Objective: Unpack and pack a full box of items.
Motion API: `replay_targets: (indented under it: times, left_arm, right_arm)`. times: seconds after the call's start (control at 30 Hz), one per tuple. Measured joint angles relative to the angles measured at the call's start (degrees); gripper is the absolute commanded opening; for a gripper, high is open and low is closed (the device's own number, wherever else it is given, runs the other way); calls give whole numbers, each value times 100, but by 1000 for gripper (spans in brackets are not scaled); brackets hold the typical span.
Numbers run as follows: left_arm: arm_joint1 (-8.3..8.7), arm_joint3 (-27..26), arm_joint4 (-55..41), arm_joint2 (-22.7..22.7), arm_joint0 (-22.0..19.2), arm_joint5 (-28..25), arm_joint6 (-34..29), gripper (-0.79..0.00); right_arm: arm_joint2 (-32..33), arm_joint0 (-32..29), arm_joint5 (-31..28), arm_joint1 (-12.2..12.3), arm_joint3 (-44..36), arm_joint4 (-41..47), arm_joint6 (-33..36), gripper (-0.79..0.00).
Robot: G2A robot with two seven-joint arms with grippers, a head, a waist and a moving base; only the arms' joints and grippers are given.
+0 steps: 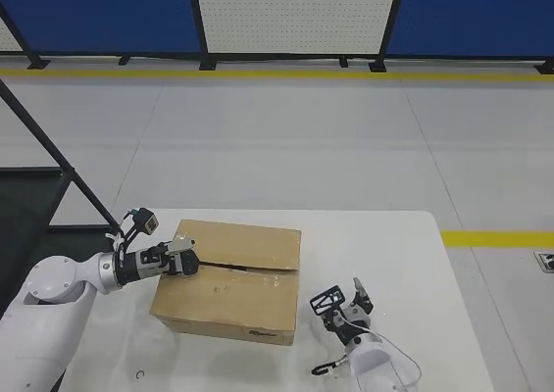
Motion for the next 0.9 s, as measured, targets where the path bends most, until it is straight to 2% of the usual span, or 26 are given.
replay_targets:
  times: [0.13,0.23,0.3,0.33,0.47,0.67,0.73,0.9]
  left_arm:
    - [0,0,0,0,0,0,0,0]
    - [0,0,0,0,0,0,0,0]
    - [0,0,0,0,0,0,0,0]
    - [0,0,0,0,0,0,0,0]
    - [0,0,0,0,0,0,0,0]
    - [0,0,0,0,0,0,0,0]
    - [0,0,0,0,0,0,0,0]
    - [0,0,0,0,0,0,0,0]
  right_arm:
    - [589,-620,-910,120,-365,945,-873,0]
    - [1080,-1101,-1850,189,-517,2101,-1625,0]
    - [1369,-1301,-2404,229,-516,2629,-1833,0]
    - [1407,-1317,-2468,233,-519,2669,-1804,0]
    - [1395,-1305,-2105,230,-520,2492,-1749,0]
    - [1321,-1301,-2125,212,-545,2584,-1638,0]
    - [1285,-1341,-2313,186,-468,3044,-1629,0]
    - [1466,-1308,-3577,158,195,5422,-1443,0]
